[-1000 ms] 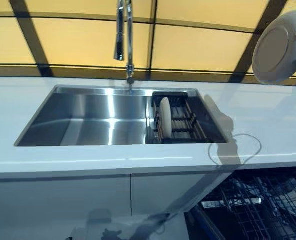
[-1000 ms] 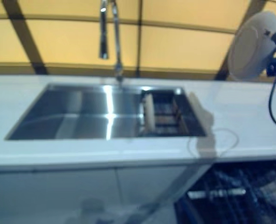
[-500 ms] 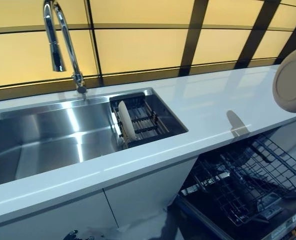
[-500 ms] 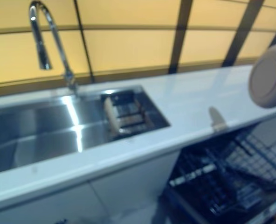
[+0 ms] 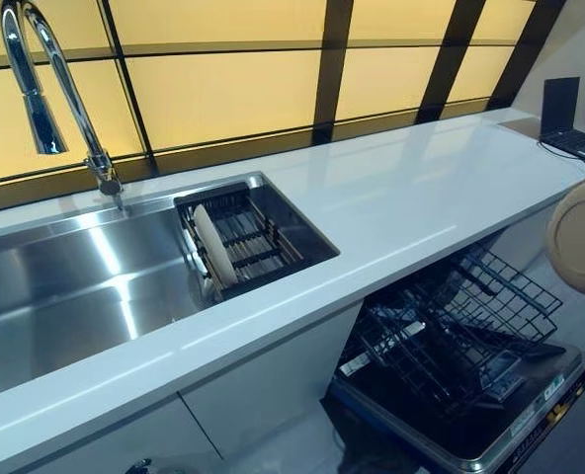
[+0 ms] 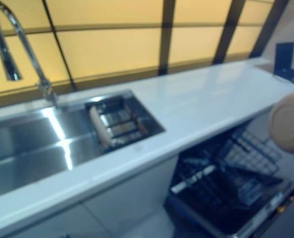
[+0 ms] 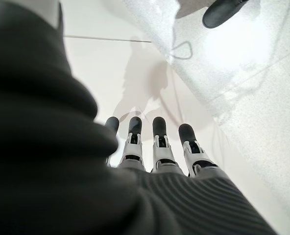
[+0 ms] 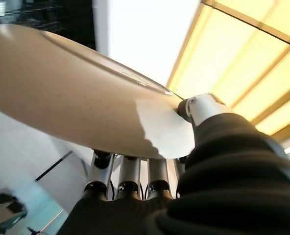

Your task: Take plates into dishwasher

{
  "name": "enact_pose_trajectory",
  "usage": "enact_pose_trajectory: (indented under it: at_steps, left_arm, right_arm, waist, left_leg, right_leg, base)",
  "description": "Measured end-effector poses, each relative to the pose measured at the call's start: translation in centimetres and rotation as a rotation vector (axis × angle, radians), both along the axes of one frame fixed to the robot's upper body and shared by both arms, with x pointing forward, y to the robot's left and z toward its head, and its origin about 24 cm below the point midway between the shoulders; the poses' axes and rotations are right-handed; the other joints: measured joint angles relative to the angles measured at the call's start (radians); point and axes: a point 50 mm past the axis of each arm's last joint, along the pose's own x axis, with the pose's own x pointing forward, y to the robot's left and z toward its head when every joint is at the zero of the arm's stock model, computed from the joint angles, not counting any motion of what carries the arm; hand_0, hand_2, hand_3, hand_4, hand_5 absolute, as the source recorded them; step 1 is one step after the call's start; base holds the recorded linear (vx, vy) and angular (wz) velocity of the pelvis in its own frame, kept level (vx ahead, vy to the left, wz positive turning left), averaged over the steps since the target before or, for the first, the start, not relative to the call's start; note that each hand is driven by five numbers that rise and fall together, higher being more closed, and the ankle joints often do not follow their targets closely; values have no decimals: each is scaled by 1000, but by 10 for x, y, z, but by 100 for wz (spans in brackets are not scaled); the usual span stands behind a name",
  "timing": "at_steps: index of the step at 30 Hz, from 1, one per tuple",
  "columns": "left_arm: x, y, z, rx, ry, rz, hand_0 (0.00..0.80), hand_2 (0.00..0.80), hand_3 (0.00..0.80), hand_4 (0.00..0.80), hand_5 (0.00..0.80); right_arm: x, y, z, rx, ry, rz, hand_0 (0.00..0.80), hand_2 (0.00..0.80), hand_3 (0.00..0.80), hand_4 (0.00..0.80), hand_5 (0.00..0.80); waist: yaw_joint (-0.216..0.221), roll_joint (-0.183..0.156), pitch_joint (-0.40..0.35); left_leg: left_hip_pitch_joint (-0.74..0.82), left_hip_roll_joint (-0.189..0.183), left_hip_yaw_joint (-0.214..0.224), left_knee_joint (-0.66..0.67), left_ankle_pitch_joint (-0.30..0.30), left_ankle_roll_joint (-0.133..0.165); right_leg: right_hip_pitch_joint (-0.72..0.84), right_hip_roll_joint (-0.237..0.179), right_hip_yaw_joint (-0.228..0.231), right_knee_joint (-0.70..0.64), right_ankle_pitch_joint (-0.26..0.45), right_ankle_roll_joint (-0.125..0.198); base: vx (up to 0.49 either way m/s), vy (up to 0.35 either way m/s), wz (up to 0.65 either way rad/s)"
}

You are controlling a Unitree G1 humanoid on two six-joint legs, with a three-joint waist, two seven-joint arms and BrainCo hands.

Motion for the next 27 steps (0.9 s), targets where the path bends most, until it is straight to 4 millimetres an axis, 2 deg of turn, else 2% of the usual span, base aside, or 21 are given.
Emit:
enact_pose_trajectory:
  at_steps: [6, 14, 19, 25, 27]
  left_arm:
    - [2, 0, 1, 0, -8, -2, 0, 0, 0, 0, 0]
    - [1, 1, 1, -8, -5, -1, 0, 0, 0, 0, 0]
    - [0, 2, 1, -6, -3, -3, 0, 0, 0, 0, 0]
    - [2, 7, 4, 14, -5, -24, 0, 0, 0, 0, 0]
    - [4, 8, 4, 15, -8, -25, 0, 0, 0, 0, 0]
  right_arm:
    - [-2, 1, -9, -106, 72, 44, 800, 800, 800, 800, 800]
    - [7, 26, -12, -435, 166, 232, 800, 800, 800, 800, 800]
    - [12, 36, -21, -439, 168, 291, 800, 800, 800, 800, 800]
    - [17, 44, -54, -367, 223, 333, 800, 800, 800, 800, 800]
    - [18, 46, -66, -326, 231, 336, 800, 800, 800, 800, 800]
  waist:
    - [-1, 5, 6]
    - [4, 5, 12]
    - [6, 5, 15]
    - [13, 13, 39]
    - [27, 20, 47]
  left_leg:
    - [2, 1, 5, 0, -1, -1]
    - [-6, 2, 1, 0, -1, -1]
    - [-14, 1, -5, 1, 2, -5]
    - [-14, -1, -16, 1, 2, -4]
    - [-14, -1, -16, 1, 2, -4]
  right_leg:
    - [0, -1, 3, 0, 0, 0]
    - [-7, -2, 0, 0, 0, 0]
    - [-13, -1, -6, 0, 0, 0]
    - [-8, -3, -15, 0, 0, 0]
    - [-12, -2, -15, 0, 0, 0]
  base:
    - [-6, -18, -2]
    - [-6, -38, 1]
    - [8, -23, 3]
    - [-1, -11, 5]
    - [0, 0, 0]
